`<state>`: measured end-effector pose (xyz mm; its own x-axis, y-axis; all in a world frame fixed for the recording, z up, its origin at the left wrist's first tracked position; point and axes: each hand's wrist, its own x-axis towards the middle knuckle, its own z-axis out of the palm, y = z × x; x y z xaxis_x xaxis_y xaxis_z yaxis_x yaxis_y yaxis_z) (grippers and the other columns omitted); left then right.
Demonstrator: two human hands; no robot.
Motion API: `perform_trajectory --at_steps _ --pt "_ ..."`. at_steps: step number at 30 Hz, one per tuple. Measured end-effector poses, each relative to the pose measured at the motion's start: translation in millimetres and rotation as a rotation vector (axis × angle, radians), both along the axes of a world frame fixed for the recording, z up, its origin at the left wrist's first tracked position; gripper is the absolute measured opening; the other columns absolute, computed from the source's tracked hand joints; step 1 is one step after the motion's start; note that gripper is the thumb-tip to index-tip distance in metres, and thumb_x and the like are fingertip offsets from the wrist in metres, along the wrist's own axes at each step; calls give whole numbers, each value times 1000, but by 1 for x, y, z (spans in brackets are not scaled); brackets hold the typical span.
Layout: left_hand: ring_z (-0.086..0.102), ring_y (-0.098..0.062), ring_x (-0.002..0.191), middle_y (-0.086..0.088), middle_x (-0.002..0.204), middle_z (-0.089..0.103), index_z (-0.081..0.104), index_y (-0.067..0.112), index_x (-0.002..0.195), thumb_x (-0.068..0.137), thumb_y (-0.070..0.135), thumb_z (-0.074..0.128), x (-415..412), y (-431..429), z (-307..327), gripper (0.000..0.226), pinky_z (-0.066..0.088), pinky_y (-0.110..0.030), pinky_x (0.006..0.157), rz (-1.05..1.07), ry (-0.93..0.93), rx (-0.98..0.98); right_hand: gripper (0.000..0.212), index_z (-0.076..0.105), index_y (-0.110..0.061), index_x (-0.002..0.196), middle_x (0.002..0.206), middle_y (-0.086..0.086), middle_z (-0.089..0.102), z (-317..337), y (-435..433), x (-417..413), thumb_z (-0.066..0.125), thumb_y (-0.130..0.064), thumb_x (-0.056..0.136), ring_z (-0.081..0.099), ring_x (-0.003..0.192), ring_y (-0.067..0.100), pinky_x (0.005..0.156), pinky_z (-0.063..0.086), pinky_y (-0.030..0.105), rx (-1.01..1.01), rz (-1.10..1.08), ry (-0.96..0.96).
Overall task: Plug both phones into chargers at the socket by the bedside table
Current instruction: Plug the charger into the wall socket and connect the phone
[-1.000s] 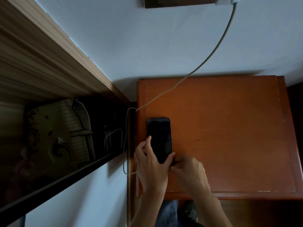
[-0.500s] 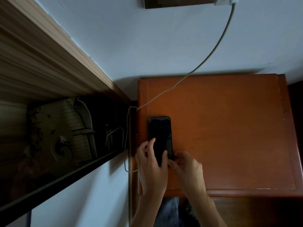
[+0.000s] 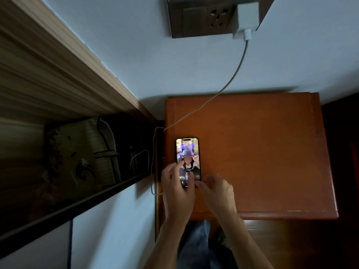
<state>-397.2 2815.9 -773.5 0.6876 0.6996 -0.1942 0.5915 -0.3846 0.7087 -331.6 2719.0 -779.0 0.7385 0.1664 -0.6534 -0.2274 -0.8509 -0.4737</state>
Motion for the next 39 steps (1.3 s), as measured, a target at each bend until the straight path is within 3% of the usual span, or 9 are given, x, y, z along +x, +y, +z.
perform_trajectory --at_steps 3,7,13,16,19,21,24,28,39 --pt "60 -19 113 -10 120 62 66 8 122 91 9 71 10 -3 34 31 42 -9 95 55 -85 -20 32 72 -15 99 86 0 73 30 4 12 66 -45 90 66 82 22 60 40 27 39 -15 -36" --pt "60 -15 112 0 121 59 64 13 123 97 17 66 18 -6 75 27 57 -37 91 158 -141 -99 21 76 -17 96 91 -1 77 73 9 26 63 -33 93 63 71 10 55 39 18 104 -41 -96" --pt "61 -14 109 8 118 57 62 19 126 96 22 66 20 -7 140 31 57 -46 91 235 -178 -107 22 75 -16 102 82 -7 71 150 7 37 62 -33 95 61 66 0 54 47 16 192 -33 -168" --pt "65 -13 101 -1 117 66 62 14 126 97 19 64 24 -9 181 29 59 -42 86 251 -232 -120 25 75 -13 105 98 2 77 193 0 38 61 -32 97 67 79 12 68 54 27 235 9 -221" --pt "62 3 95 0 110 68 62 13 127 99 22 60 28 -14 227 29 52 -9 76 295 -295 -140 26 73 -11 111 104 2 76 236 -7 35 60 -30 98 62 82 8 65 47 16 285 39 -263" --pt "59 12 95 11 105 65 61 15 128 101 25 59 34 -17 250 30 46 -1 73 309 -326 -148 27 72 -12 112 104 1 76 258 -9 35 60 -31 98 61 82 6 61 40 7 314 51 -281" --pt "60 13 101 13 109 66 59 14 130 103 29 53 31 -30 292 31 50 -9 83 277 -377 -191 25 73 -14 110 105 1 76 299 -25 28 60 -31 97 63 86 8 66 43 14 386 56 -317" --pt "59 -25 123 -14 133 63 55 11 138 107 33 43 15 -53 339 40 47 -46 106 203 -388 -243 24 74 -14 109 106 1 76 342 -55 6 58 -29 98 67 94 14 78 46 23 464 60 -362" --pt "55 -15 131 -5 140 61 55 16 141 107 39 40 -70 -125 421 43 45 -29 109 65 -444 -127 27 69 -14 118 115 2 73 428 -125 -63 56 -29 99 67 107 16 91 52 28 584 67 -488"
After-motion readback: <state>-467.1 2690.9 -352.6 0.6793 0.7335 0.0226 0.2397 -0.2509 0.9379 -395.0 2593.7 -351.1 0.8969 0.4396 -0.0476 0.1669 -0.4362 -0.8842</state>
